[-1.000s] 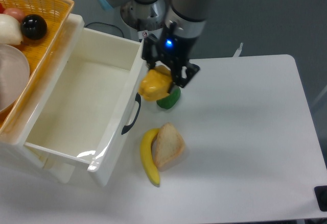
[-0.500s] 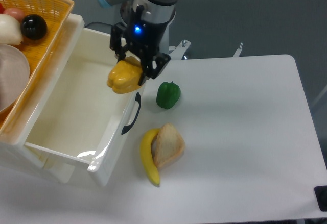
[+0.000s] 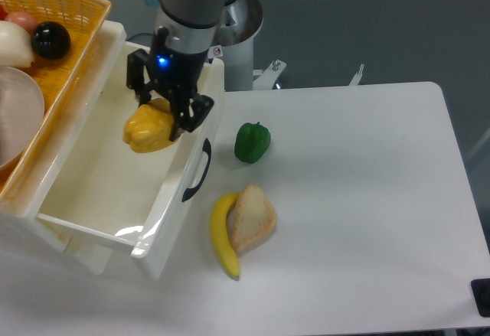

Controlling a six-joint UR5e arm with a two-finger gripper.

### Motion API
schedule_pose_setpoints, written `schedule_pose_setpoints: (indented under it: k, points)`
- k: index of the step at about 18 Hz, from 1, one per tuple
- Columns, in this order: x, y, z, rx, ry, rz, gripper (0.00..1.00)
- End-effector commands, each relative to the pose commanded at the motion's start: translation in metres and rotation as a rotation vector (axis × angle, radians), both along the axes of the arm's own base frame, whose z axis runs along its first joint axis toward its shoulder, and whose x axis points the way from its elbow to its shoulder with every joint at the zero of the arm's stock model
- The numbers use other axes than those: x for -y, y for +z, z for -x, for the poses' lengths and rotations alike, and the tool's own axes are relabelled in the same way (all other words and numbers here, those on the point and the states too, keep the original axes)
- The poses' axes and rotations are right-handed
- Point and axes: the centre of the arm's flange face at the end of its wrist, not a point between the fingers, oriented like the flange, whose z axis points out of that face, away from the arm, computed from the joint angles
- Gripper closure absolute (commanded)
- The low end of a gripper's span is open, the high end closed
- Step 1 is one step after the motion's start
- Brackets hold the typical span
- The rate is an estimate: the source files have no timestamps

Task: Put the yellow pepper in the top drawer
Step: 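Carry the yellow pepper over the open white drawer, then lower the pepper into the drawer and open the gripper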

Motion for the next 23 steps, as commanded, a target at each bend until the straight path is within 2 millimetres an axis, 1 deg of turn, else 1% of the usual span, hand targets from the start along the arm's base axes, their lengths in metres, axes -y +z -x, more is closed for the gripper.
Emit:
schedule_pose_setpoints:
  k: [2, 5, 7, 9, 11, 14, 17, 21, 23]
  points:
    - [-0.007, -0.002, -0.011, -0.003, -0.010, -0.004, 0.75]
    - [-0.010, -0.017, -0.014, -0.006, -0.009, -0.008, 0.75]
    - [-0.014, -0.023, -0.023, -0.007, -0.014, -0.003, 0.75]
    - [-0.015, -0.033, -0.023, -0.026, -0.014, 0.029, 0.75]
    - [-0.020, -0.043, -0.029, -0.038, -0.027, 0.058, 0.75]
    - [-0.026, -0.053, -0.028, -0.032, -0.031, 0.074, 0.75]
    - [-0.030, -0.059, -0.028, -0.026, -0.034, 0.081, 0.75]
    - [-0.034, -0.066, -0.031, -0.029, -0.045, 0.093, 0.74]
    - [-0.038, -0.072, -0.037, -0.047, -0.059, 0.118, 0.74]
